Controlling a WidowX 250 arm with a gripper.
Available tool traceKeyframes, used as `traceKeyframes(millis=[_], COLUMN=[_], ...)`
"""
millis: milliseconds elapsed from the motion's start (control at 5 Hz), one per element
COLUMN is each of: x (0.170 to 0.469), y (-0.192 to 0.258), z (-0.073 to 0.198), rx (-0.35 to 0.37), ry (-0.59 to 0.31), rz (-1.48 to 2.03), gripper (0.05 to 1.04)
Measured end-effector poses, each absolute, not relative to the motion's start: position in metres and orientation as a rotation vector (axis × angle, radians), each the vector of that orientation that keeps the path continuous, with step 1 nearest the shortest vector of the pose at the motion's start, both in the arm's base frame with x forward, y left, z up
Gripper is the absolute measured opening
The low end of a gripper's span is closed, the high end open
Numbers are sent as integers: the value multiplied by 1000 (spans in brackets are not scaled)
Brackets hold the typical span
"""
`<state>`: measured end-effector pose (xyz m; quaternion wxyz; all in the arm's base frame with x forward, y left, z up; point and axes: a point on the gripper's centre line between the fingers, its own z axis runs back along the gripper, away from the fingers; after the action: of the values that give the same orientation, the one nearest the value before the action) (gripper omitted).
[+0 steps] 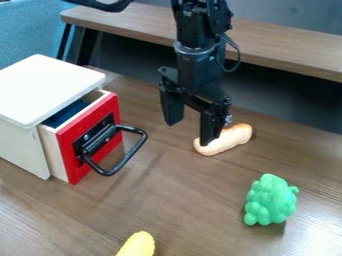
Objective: Open the drawer
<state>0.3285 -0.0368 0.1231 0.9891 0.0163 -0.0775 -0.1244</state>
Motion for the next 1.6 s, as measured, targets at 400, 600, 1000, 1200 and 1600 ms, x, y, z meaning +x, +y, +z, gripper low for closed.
traceKeyframes(millis=[400,600,1000,1200,1600], x=[321,315,307,307,305], y=[-30,-18,4,16,34], z=[99,88,76,76,77], rx=[29,34,70,84,114], ry=[-103,-84,-61,-60,-46], rz=[-230,-197,-150,-130,-110], gripper=[999,999,999,999,999])
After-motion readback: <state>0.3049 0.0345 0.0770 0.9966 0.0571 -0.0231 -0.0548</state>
